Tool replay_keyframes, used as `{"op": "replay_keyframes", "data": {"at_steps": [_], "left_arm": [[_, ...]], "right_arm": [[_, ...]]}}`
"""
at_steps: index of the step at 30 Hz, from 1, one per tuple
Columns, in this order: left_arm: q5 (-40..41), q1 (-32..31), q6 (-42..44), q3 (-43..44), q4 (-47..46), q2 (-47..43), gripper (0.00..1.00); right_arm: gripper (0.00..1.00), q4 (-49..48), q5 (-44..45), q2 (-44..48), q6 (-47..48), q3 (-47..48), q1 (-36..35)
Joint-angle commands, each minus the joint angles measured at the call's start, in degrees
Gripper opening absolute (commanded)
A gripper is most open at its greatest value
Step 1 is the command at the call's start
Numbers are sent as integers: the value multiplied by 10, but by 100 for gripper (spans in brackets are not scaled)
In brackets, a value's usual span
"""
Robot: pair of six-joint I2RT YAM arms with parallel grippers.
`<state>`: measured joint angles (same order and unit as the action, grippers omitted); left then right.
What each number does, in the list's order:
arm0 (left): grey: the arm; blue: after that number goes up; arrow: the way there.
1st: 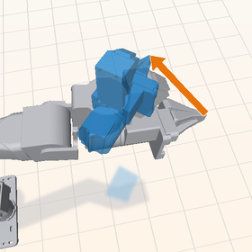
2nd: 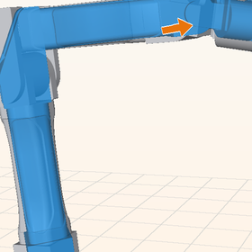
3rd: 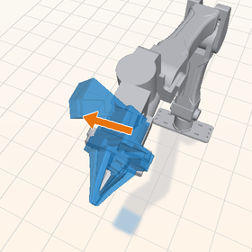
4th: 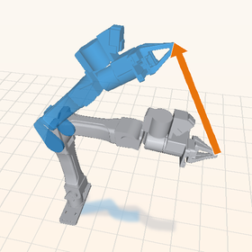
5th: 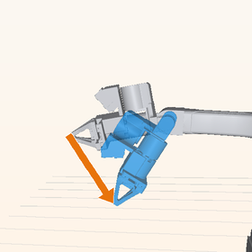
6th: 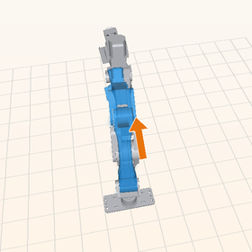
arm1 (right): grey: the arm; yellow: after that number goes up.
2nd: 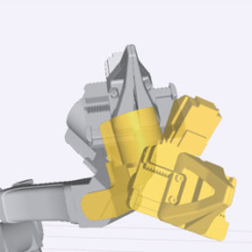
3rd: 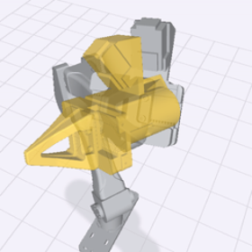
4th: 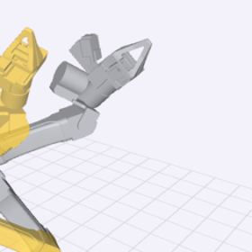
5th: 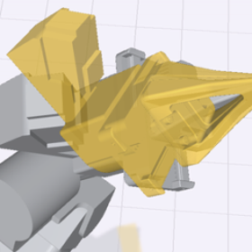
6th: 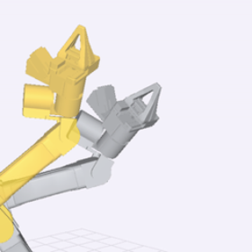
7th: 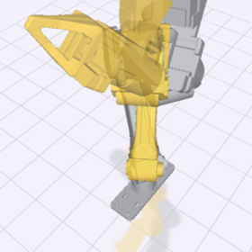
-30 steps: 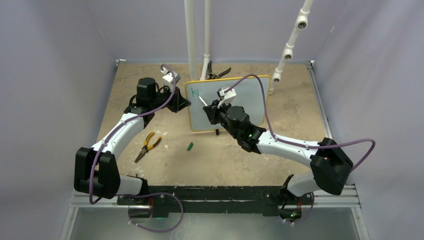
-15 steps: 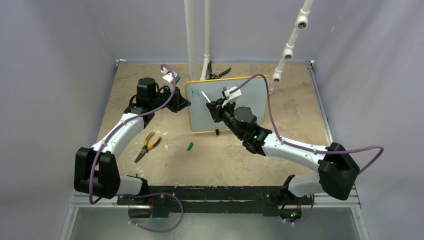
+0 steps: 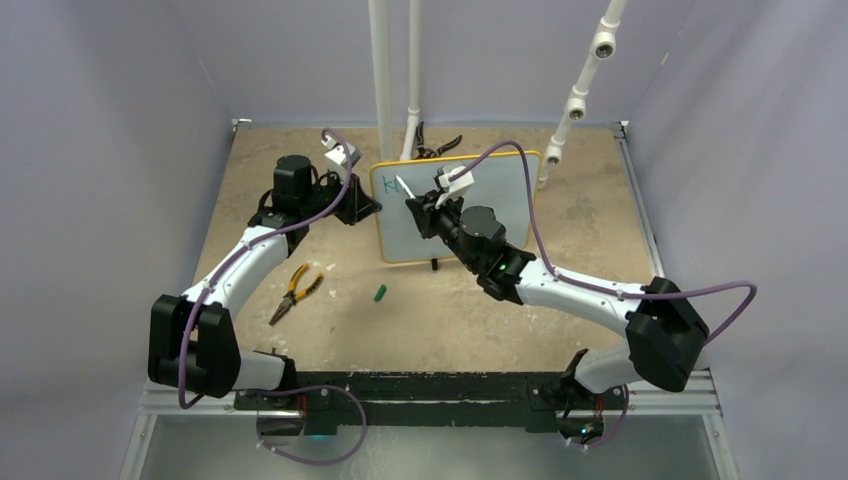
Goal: Write a sentence on the whiteboard
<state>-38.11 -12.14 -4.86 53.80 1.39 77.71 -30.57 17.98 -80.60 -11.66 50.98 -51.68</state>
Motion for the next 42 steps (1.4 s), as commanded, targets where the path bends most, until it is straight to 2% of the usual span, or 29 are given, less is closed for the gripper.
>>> {"op": "replay_keyframes", "data": {"at_steps": [1,16,29,42], "left_arm": [[17,2,13,15,-15,-6,0],[15,2,12,16,-15,-7,0],[14,1,12,16,-15,-8,0],[16,1,12,15,-15,-7,0]], "right_arm": [[0,-15,-9,-5,14,31,1],[0,15,10,-19,-6,42,2],[0,-30,-2,41,28,-20,1],[0,17,12,8,1,4,1]]}}
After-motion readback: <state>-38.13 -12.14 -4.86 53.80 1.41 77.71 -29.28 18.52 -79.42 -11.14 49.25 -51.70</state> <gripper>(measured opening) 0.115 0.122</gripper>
